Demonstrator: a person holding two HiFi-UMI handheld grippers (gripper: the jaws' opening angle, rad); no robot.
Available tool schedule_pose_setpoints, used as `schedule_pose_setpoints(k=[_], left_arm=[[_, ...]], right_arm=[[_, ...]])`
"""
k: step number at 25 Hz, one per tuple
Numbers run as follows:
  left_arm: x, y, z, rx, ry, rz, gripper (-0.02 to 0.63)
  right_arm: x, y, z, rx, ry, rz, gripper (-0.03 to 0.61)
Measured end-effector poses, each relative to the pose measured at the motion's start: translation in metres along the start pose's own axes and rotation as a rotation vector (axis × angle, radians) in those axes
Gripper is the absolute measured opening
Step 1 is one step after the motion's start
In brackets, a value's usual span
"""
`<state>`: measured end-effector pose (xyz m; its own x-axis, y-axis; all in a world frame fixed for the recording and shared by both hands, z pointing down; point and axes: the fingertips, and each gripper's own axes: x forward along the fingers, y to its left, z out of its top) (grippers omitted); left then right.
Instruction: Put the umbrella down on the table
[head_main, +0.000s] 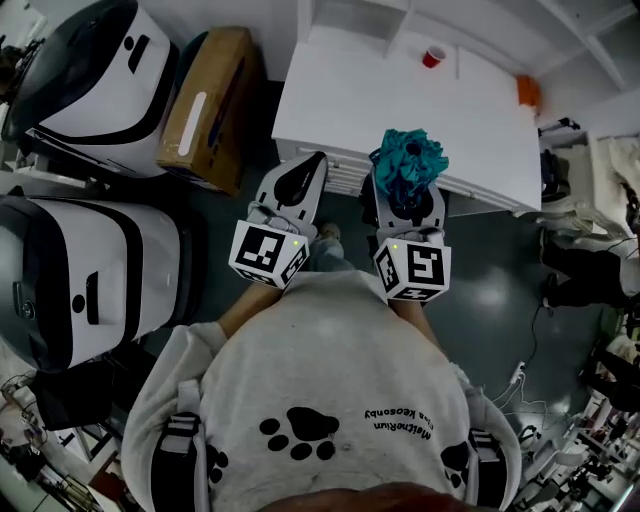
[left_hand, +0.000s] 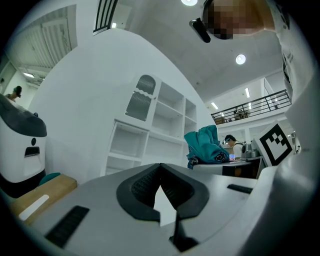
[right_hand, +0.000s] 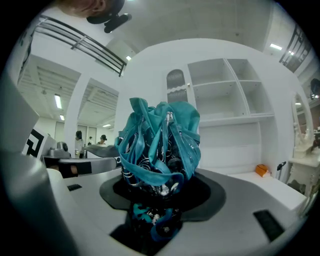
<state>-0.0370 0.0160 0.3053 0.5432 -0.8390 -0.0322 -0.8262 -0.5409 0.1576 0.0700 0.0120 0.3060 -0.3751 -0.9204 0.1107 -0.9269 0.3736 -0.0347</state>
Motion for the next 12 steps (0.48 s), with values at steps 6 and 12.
schedule_pose_setpoints(k=[6,12], left_arm=[[0.075,0.013,0.000,0.004,0.010,0.016,0.011],[0.111,0.020,-0.010,0.007,0.014,0.040,0.011]], right_arm=[[0.058,-0.052,0.006,0.001,0.016,0.028,0.259],[0.090,-0.077,0.000,-0.002,0.024,0.063,0.259]])
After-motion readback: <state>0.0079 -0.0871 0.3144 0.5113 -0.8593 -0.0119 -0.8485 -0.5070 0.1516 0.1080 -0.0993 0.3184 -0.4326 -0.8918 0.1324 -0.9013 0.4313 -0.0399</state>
